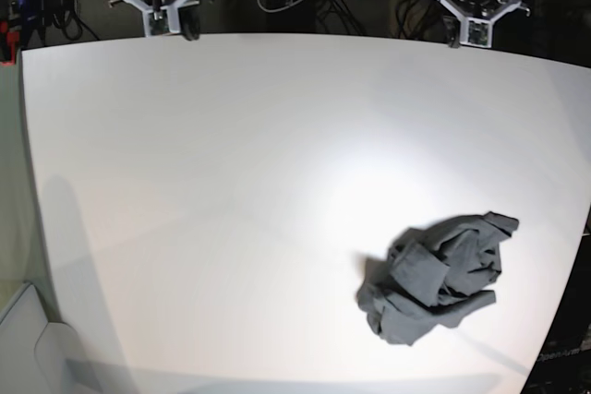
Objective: Layout the t-shirt on the table in an organized manner, then fold the t-shirt properly
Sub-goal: 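Move the left gripper down onto the crumpled grey t-shirt and grasp it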
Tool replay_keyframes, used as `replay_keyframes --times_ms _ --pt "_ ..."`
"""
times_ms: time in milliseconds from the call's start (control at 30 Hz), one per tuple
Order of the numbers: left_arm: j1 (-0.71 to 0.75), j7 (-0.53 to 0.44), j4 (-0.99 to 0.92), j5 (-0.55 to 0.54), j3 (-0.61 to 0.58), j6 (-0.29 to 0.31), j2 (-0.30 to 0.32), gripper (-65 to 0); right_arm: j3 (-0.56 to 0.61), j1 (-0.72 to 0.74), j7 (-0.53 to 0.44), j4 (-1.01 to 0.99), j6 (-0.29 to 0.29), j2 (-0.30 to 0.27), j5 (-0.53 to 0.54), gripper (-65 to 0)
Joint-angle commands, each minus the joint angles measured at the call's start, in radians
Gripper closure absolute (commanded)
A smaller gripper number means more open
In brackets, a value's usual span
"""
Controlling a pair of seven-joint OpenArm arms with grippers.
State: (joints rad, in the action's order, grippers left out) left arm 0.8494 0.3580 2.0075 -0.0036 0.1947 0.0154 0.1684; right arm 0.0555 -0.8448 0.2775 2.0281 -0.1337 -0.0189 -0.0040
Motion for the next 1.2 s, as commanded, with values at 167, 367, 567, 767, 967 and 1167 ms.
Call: replay_keyframes --times_ms 167,367,567,767,967,1167 --pt "-0.109 -0.027 0.017 -0.039 0.025 -0.005 -0.014 -21.6 0.002 0.098 -0.013 0.019 -0.005 0.003 0.003 -4.8" --pt "-0.235 -0.017 0.008 -0.148 0.108 -0.004 -0.016 -25.6 0.002 0.195 -0.013 0.016 -0.005 -0.002 0.003 -19.3" --pt "-0.448 0.135 -0.017 -0.154 0.193 -0.004 -0.014 -25.7 0.002 0.304 0.019 0.013 -0.005 -0.002 0.003 -25.6" --pt "-0.674 0.198 -0.143 -0.154 0.259 -0.001 -0.008 -26.8 0.0 0.431 0.233 0.01 -0.097 -0.002 0.003 -25.2" --pt "-0.807 0.195 -0.316 -0.155 0.254 -0.001 0.027 -38.5 -0.004 0.505 0.337 0.007 -0.156 0.001 0.002 -25.1" --pt "-0.925 0.194 -0.483 -0.155 0.254 -0.001 0.029 -41.4 -0.001 0.528 0.34 -0.004 -0.156 0.0 0.002 -25.1"
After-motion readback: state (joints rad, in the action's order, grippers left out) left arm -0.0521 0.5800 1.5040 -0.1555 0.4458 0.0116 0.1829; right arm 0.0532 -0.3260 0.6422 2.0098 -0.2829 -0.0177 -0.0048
